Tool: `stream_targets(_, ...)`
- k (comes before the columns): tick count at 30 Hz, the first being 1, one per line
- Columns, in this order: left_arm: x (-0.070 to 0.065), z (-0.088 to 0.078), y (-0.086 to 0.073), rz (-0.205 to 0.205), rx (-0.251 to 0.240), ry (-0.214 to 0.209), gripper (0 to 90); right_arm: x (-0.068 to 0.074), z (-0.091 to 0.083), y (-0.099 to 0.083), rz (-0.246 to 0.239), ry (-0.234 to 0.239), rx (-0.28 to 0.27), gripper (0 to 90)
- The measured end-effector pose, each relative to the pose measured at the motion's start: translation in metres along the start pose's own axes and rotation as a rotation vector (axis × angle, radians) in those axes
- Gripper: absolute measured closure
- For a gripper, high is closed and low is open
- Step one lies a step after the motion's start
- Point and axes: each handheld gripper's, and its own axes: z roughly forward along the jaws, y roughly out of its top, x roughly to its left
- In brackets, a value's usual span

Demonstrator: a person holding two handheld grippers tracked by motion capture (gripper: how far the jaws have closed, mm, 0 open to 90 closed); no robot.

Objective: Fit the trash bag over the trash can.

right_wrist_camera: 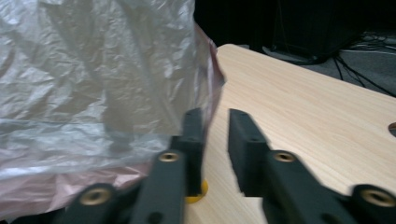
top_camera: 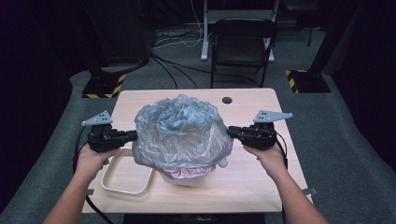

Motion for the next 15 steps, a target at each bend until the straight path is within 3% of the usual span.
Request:
stream_targets(2, 0.000, -0.005, 0.001, 0.002, -0.011, 0.014, 73.3, -0.001, -0.005, 0.002, 0.006, -0.015, -0.019, 67.2)
stream_targets(8, 0.001, -0.025, 0.005, -0.021, -0.067, 0.040, 54.4, -0.005, -0.028, 0.003, 0.020, -0.044, -0.062, 59.2)
stream_targets(12, -0.003, -0.039, 0.007, -0.013, -0.084, 0.044, 49.9, -0.004, -0.044, 0.005, 0.019, -0.060, -0.085, 55.1)
stream_targets(15, -0.010, -0.045, 0.007, 0.003, -0.092, 0.033, 48.1, 0.004, -0.053, 0.008, 0.007, -0.041, -0.104, 52.0)
